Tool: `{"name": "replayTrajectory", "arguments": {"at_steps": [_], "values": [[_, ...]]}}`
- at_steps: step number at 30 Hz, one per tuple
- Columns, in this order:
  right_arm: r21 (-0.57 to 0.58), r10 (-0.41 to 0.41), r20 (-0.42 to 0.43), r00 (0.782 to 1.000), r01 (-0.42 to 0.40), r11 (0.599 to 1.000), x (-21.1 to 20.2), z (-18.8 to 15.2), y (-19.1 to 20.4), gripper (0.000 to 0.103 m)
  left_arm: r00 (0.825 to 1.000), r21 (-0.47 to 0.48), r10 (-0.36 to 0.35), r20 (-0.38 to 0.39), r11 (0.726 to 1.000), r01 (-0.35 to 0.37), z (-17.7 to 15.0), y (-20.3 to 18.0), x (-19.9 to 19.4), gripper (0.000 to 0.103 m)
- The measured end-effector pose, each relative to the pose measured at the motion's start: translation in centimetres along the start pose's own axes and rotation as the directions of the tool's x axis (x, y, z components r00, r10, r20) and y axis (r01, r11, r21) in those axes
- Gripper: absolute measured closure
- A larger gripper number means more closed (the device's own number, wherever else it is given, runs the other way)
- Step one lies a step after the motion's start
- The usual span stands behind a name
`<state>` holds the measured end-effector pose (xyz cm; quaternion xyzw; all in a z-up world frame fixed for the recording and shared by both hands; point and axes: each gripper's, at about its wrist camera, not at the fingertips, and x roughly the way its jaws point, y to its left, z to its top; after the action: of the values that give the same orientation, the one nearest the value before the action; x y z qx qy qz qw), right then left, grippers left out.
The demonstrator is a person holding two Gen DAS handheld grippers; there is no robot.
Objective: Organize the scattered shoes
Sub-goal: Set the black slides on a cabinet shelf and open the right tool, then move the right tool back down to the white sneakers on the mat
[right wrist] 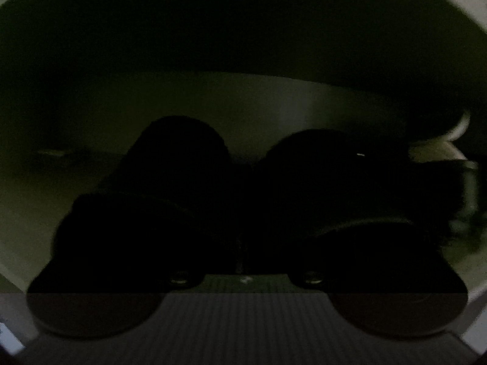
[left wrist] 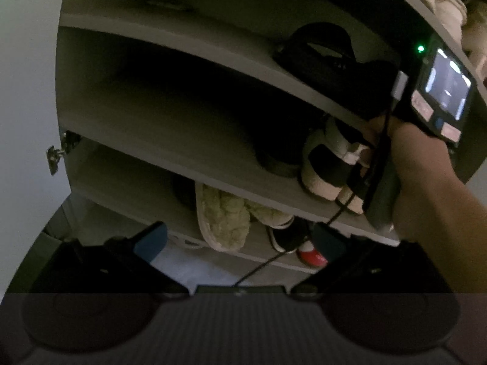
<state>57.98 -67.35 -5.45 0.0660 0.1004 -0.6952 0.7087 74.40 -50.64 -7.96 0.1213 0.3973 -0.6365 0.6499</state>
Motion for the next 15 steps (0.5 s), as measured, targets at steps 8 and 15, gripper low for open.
{"name": "replayTrajectory", "arguments": {"at_steps": [8,15], "values": [[0.053,-0.035,0.11,0.993,0.029,0.998,-10.0,-3.2,-3.7,0.006,0.995,0.109,-0.045,0.089,0.993,0.035,-0.6,-1.4,-1.9,0.001],[-0.095,-0.177,0.039,0.983,0.18,0.979,-21.7,-11.2,-10.1,0.006,0.987,0.232,-0.1,0.124,0.97,0.069,-1.7,-3.0,-2.6,0.0]]}}
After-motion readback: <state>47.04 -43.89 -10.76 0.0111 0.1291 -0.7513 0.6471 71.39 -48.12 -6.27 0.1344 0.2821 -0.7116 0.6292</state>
